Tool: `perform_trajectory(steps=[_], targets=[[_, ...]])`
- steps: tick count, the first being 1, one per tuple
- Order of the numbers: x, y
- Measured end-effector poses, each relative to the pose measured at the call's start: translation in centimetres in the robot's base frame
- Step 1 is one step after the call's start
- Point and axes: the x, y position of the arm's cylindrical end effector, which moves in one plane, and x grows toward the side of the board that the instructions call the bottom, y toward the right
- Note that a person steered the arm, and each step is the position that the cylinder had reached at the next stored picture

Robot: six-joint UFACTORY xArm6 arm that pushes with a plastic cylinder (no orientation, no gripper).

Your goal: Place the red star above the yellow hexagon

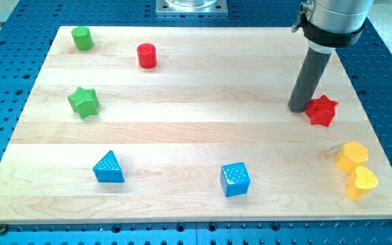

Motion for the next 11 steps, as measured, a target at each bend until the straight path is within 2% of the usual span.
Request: perform_trajectory(steps=[1, 2, 3, 4, 5, 6, 7, 11], targets=[[-0.6, 1.1], [2.6, 3.6], [3.0, 3.7], [1.5, 4.7], [1.5, 10.2], [3.6, 12.4], [4.8, 12.3], [4.9, 8.2]])
